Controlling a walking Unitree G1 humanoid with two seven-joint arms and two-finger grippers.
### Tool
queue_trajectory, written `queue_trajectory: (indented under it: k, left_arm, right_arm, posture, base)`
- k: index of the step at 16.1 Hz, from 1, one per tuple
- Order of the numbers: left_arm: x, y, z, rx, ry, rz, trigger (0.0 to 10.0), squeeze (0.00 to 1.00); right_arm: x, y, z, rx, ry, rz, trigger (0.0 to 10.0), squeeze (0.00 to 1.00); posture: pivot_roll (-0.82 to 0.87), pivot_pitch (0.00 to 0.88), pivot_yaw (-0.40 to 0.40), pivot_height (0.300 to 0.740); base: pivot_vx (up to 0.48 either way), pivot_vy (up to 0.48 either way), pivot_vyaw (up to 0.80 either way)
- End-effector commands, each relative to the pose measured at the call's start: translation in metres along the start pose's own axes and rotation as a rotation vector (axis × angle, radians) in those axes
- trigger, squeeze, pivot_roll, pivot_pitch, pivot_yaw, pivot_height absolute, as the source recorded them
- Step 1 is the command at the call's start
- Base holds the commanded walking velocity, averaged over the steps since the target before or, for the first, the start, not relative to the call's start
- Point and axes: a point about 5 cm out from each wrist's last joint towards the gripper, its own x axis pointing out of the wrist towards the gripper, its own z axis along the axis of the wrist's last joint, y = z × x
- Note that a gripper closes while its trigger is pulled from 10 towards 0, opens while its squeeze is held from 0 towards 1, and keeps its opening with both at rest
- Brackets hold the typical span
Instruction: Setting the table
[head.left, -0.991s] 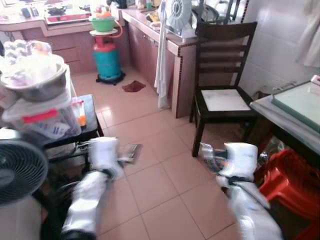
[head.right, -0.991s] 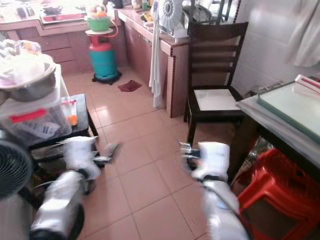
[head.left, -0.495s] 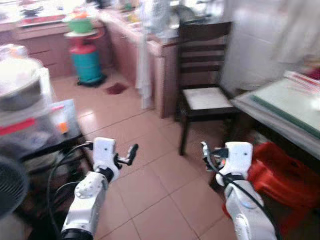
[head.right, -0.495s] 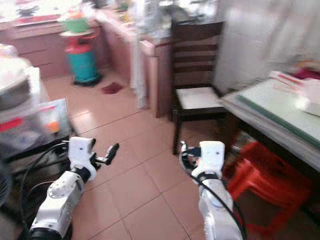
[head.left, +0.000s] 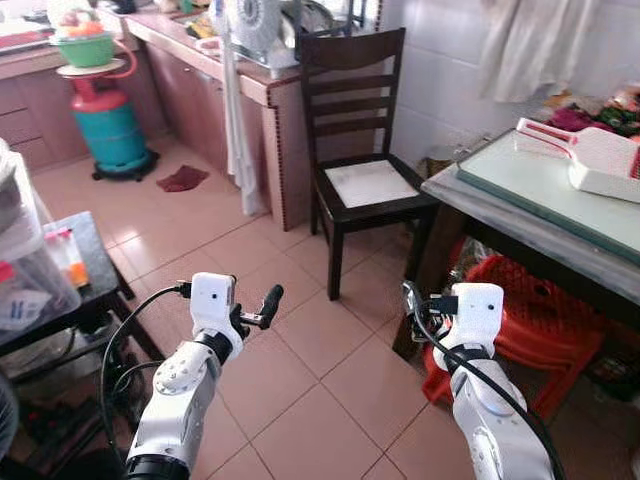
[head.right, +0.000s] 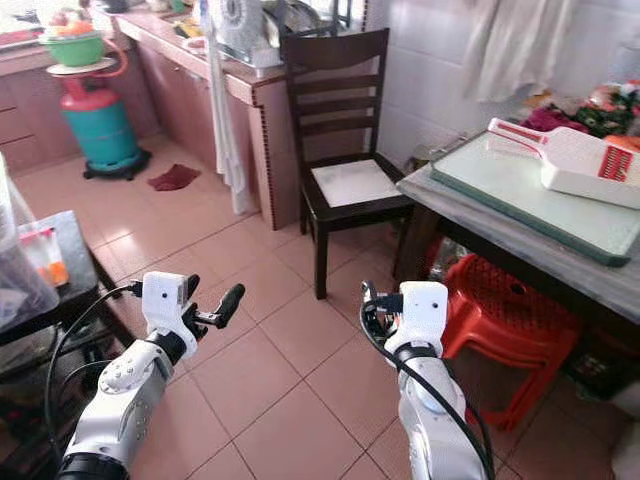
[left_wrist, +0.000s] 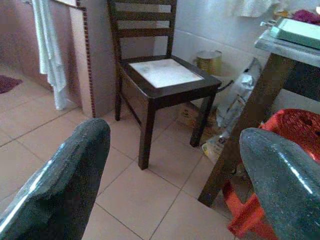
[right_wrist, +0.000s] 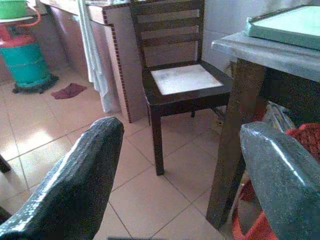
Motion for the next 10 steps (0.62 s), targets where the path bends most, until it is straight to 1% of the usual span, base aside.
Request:
queue_trajectory:
  k: [1, 10]
  left_arm:
    - [0.0018, -0.0017, 0.0048, 0.005, -0.009, -0.016, 10.0, 0.0]
    - [0.0003, -0.0036, 0.0027, 0.013, 0.002, -0.037, 10.0, 0.0]
  right_arm:
    - [0.0016, -0.0007, 0.0013, 0.003, -0.002, -0.004, 10.0, 0.0]
    - [0.0023, 0.0016, 0.0012, 0.006, -0.003, 0.004, 10.0, 0.0]
  posture:
    - [-0.02, 0.0, 0.003, 0.74]
    - [-0.01, 0.0, 0.003, 0.74]
  base:
    - [0.0, 0.0, -0.8]
    - [0.263, 0.0, -0.8]
